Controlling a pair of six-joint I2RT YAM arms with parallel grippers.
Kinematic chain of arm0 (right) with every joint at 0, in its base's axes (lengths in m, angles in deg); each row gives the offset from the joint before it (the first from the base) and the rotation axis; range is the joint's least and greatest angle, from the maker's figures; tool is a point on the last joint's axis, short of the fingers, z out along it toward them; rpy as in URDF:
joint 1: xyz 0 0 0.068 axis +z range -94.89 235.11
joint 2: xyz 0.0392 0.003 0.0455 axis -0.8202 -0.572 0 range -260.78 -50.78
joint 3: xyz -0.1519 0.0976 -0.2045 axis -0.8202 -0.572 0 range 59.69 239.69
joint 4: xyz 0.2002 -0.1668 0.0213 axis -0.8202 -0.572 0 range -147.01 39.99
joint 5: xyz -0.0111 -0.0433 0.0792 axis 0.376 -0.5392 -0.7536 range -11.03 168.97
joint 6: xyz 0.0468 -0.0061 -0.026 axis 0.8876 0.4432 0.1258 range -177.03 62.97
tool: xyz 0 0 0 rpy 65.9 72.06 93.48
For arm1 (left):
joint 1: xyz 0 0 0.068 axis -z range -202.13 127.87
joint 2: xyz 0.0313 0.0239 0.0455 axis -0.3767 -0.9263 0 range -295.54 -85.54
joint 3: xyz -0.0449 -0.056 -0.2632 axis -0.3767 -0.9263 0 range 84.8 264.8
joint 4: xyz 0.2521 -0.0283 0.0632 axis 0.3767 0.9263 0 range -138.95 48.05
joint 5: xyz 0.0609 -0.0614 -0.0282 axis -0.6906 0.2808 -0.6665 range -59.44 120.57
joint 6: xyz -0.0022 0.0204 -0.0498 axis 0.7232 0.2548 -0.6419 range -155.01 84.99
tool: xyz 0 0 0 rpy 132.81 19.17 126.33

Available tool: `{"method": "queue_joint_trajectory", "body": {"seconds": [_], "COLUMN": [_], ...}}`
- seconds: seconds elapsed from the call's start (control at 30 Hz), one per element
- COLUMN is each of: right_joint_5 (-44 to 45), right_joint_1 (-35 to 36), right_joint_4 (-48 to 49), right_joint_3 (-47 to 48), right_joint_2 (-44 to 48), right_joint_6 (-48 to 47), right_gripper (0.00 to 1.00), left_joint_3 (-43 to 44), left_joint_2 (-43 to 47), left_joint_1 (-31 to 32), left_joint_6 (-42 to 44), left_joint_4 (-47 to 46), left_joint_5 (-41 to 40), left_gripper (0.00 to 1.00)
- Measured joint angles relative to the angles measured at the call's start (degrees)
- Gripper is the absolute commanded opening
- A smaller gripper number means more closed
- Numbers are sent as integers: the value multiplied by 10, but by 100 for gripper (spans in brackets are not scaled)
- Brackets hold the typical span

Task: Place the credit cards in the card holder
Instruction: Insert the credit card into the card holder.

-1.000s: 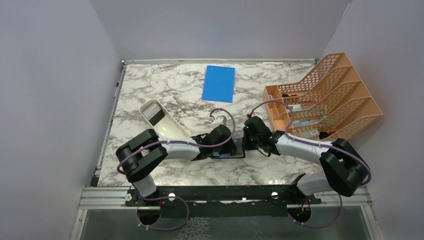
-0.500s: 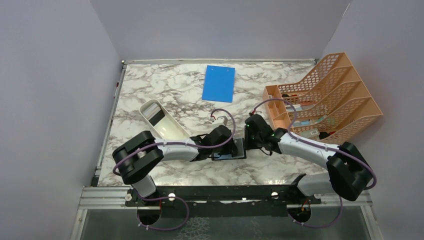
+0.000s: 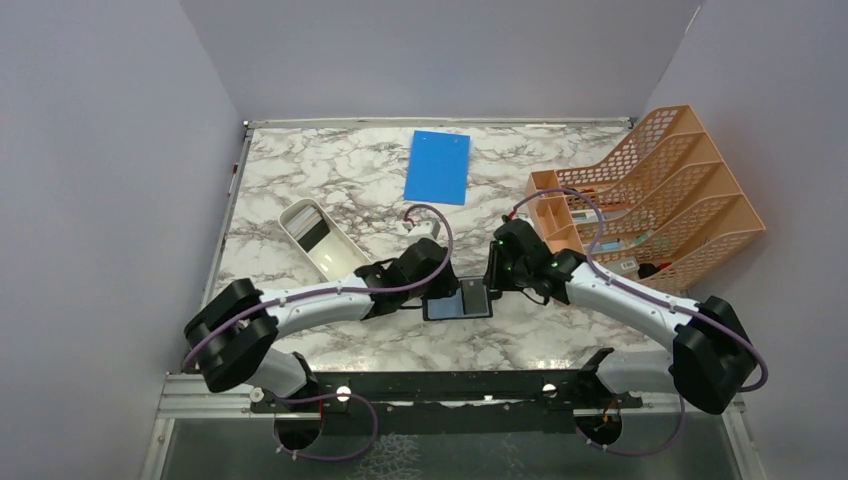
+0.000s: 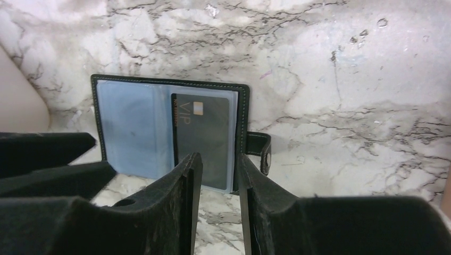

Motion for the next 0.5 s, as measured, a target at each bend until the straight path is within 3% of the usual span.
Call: {"method": "queue_joint_trajectory", "body": {"seconds": [0.27, 0.5], "right_joint_5": [-29, -24], "right_joint_1": [20, 93], "right_joint_4": [1, 3], "right_joint_3": [7, 51], "right_joint_2": [-8, -84], "right_joint_6": [21, 38], "right_gripper": [40, 46], "left_joint_3": [3, 0], "left_joint_2": [166, 339], "left_joint_1": [-15, -15], "left_joint_6": [59, 129], "left_joint_4": [93, 143], "left_joint_5": [-87, -149], "left_gripper": [53, 77]}}
